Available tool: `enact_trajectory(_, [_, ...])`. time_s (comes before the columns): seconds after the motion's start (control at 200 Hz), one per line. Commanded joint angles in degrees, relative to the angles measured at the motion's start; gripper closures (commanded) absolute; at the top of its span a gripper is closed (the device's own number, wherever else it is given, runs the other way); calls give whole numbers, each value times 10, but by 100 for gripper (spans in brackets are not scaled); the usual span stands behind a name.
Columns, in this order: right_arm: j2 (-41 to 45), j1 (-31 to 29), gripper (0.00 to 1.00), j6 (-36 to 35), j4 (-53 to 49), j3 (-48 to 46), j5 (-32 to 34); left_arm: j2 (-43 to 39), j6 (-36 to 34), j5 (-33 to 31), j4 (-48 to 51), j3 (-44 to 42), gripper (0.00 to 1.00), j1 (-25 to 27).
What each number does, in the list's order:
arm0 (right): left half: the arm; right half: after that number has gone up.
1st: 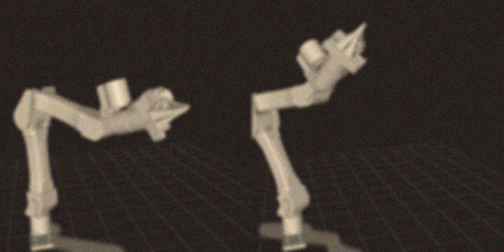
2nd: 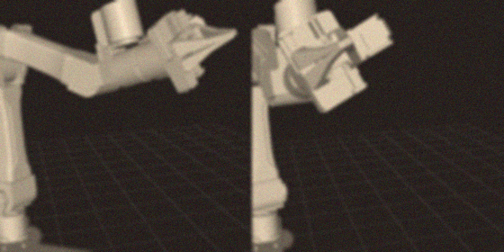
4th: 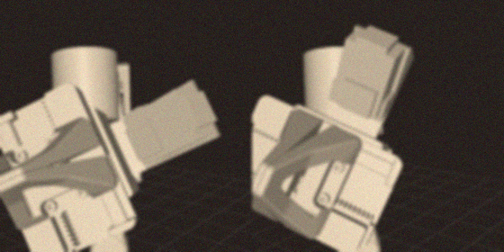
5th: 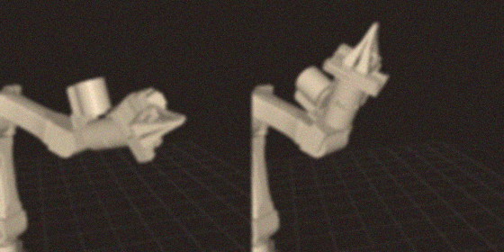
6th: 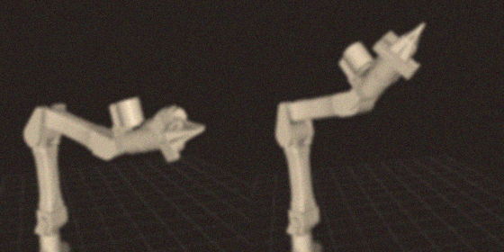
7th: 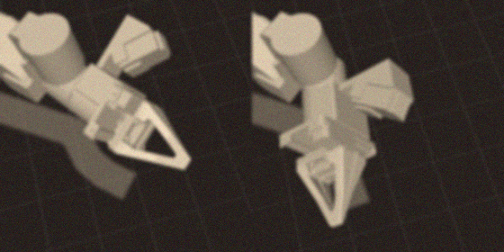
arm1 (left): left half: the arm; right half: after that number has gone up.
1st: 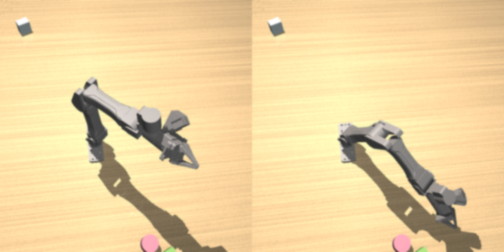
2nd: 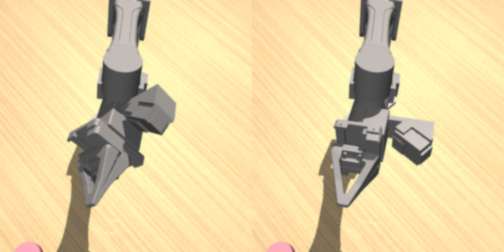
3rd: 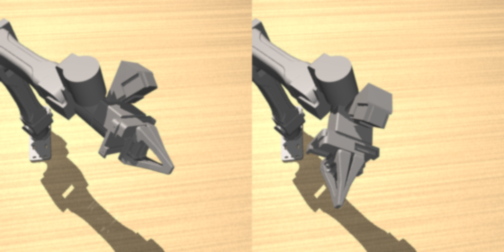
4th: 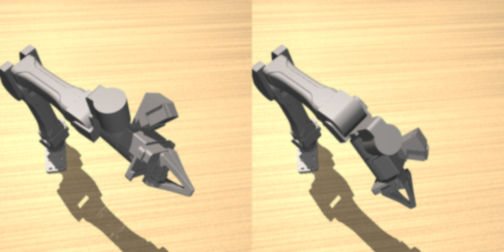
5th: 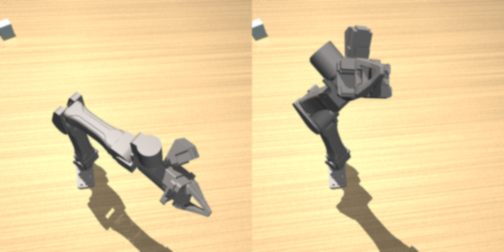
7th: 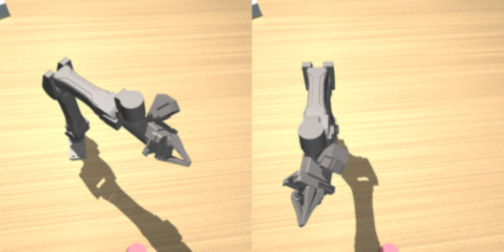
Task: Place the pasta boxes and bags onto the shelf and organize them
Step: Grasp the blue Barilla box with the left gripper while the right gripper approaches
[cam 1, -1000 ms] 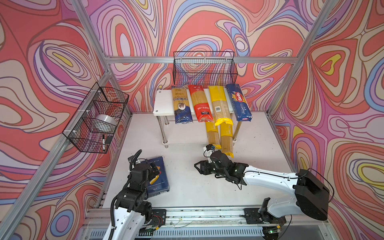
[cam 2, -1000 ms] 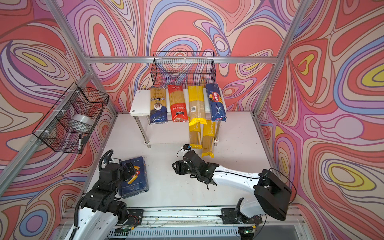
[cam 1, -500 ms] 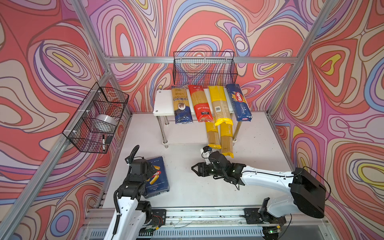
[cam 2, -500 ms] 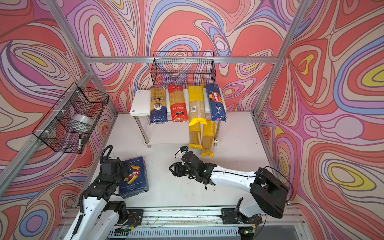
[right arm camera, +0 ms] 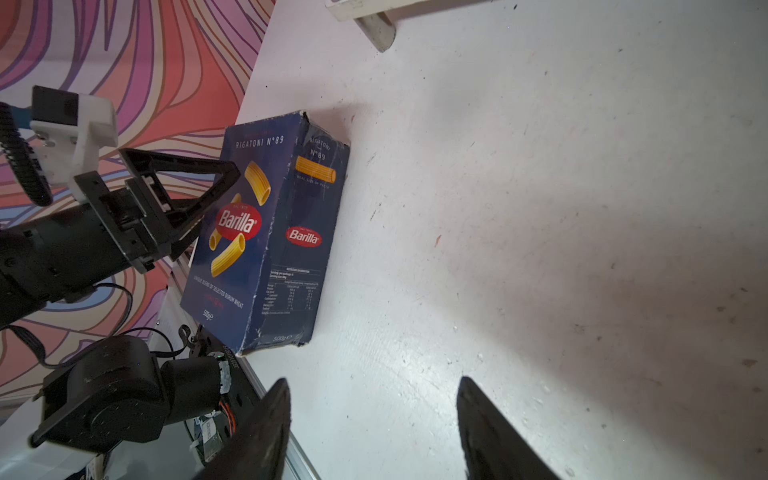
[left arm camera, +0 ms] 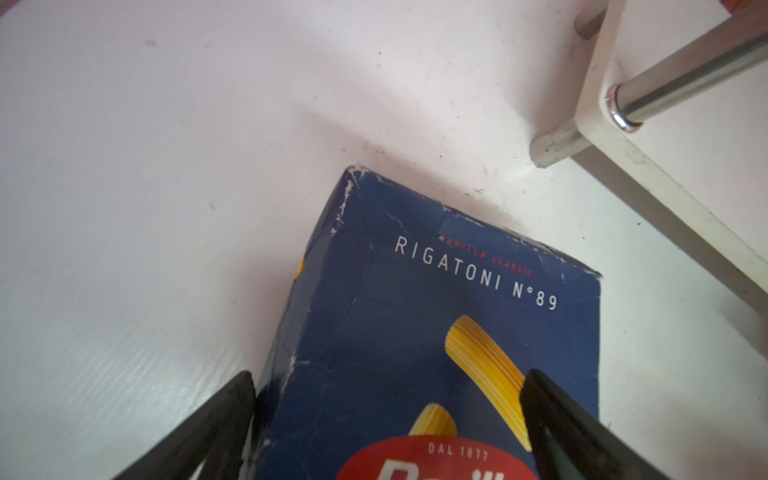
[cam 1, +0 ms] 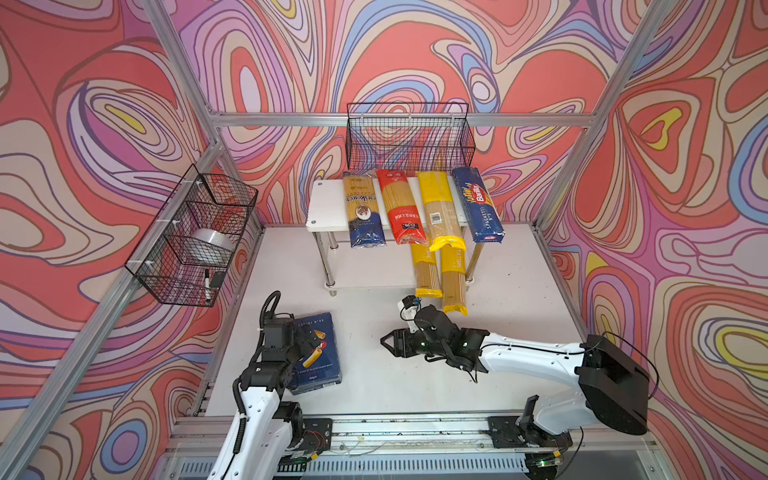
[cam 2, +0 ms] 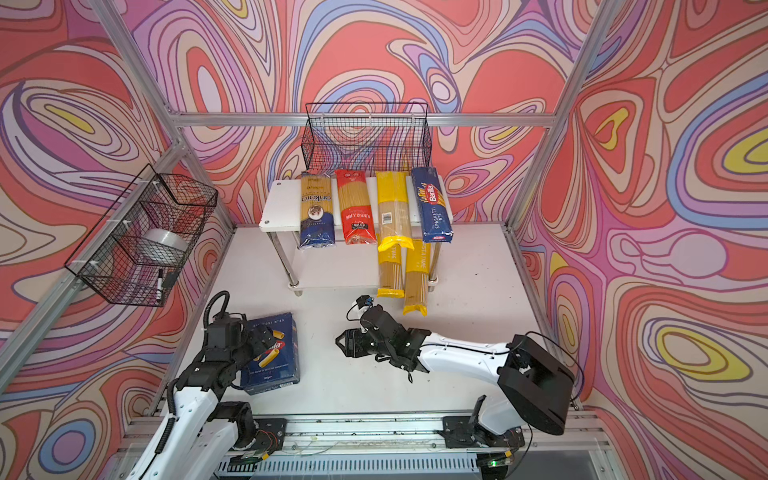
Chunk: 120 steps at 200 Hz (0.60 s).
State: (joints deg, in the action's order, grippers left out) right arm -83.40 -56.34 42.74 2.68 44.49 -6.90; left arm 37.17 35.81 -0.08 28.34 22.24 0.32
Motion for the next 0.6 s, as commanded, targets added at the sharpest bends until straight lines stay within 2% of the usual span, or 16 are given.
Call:
enact_trajectory(0.0, [-23, -4, 35, -3, 4, 23, 2, -6, 16, 106, -10, -11, 0, 1])
enact_trajectory(0.205, [-62, -5, 35, -4, 19, 42, -15, -49, 47, 201, -60, -62, 0, 3])
enact_trajectory(0.336, [-80, -9, 35, -3, 21, 53, -24, -72, 38, 211, -76, -81, 0, 5])
enact_trajectory(0.596, [-122, -23, 35, 4, 45, 69, -31, -26, 5, 284, -193, -98, 0, 11])
